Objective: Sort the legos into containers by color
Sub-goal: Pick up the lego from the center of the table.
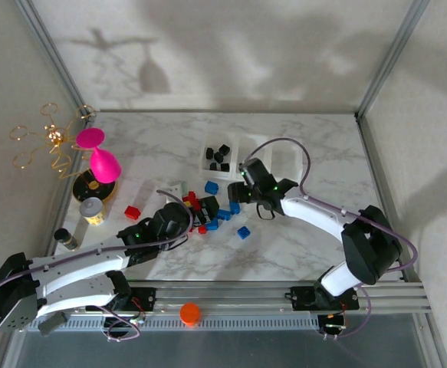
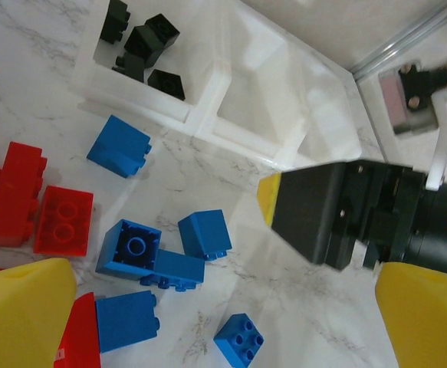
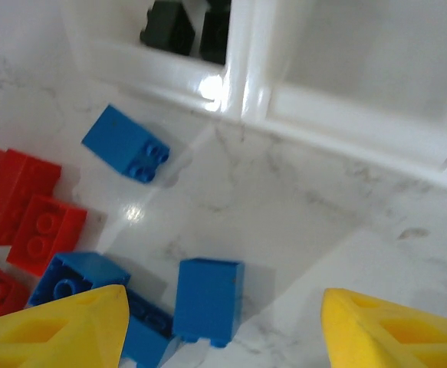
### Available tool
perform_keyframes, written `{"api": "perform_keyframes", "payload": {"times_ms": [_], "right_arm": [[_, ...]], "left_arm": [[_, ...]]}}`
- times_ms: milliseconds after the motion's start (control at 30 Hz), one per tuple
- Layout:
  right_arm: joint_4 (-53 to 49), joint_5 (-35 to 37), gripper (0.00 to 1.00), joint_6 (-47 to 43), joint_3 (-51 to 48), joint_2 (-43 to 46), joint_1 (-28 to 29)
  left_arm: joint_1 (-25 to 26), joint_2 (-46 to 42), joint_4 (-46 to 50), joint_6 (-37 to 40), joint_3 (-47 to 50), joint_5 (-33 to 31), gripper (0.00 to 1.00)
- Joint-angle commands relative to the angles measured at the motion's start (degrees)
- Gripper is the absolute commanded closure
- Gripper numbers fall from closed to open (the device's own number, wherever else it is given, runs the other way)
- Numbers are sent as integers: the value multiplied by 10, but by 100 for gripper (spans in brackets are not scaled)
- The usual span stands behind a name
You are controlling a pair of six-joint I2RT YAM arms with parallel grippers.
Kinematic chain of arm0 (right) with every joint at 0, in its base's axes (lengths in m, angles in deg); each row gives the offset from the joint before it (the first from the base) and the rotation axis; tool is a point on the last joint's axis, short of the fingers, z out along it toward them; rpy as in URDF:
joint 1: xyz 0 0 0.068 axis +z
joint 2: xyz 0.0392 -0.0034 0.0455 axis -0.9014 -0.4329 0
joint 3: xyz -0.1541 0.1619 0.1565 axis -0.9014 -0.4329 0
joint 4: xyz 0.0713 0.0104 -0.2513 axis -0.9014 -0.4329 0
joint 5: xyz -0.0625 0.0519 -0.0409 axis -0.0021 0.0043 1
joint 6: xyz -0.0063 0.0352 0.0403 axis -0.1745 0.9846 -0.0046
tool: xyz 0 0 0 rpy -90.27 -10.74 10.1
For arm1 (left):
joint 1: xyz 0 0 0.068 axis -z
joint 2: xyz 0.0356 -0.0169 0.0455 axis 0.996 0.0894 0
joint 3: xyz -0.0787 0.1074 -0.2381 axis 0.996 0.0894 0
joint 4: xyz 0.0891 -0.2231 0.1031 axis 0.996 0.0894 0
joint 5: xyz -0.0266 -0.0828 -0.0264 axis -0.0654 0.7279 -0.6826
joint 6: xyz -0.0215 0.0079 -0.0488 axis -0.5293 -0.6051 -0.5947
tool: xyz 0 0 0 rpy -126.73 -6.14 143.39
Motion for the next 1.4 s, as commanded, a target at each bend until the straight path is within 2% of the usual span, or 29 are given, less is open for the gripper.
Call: {"api": "perform_keyframes", "payload": {"times_ms": [0, 367, 767, 1100, 1367], "right_arm": [[38, 6, 33, 46, -24, 0, 10], [60, 32, 32, 42, -3, -99, 29], [73, 42, 45, 19, 16, -155, 31], [66, 43, 63, 13, 3, -123, 32], [55, 45, 70, 6, 4, -61, 22]], "left_arm": [[11, -9, -10, -20, 13, -25, 0], [21, -8, 3, -34, 18, -47, 1], [22, 6, 5, -27, 10, -49, 0], [22, 6, 6, -19, 5, -51, 1], [21, 10, 0, -11, -3, -51, 0]]}}
